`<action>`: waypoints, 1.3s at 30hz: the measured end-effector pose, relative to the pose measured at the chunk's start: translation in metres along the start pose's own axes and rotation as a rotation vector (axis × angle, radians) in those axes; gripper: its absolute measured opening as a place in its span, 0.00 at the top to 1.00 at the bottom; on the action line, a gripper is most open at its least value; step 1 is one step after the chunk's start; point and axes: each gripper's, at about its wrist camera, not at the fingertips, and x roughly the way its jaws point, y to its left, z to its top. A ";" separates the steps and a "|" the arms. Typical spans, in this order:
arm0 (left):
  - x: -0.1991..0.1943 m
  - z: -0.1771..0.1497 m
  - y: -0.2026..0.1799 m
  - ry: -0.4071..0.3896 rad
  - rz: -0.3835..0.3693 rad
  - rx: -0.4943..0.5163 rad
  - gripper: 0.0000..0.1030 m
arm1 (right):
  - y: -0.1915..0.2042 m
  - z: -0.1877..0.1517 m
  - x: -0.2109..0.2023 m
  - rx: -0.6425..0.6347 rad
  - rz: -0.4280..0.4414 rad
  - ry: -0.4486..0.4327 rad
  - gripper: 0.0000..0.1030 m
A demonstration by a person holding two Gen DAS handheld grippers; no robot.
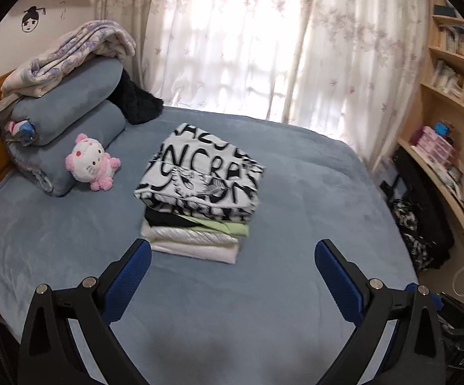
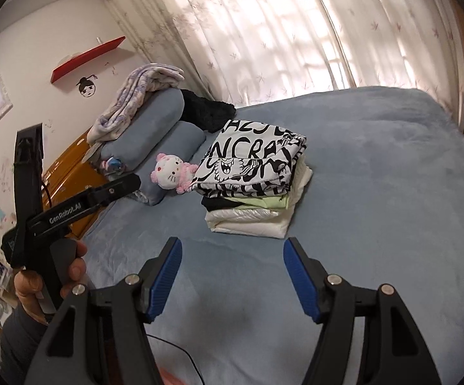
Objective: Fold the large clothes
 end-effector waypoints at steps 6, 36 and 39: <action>-0.033 -0.055 -0.031 0.011 -0.003 0.044 0.02 | -0.007 -0.045 -0.037 0.016 -0.016 0.014 0.34; -0.068 -0.217 -0.074 0.000 0.000 0.134 0.02 | -0.035 -0.183 -0.070 0.108 -0.120 -0.041 0.34; -0.053 -0.230 -0.072 0.007 0.028 0.111 0.02 | -0.037 -0.196 -0.058 0.096 -0.192 -0.044 0.34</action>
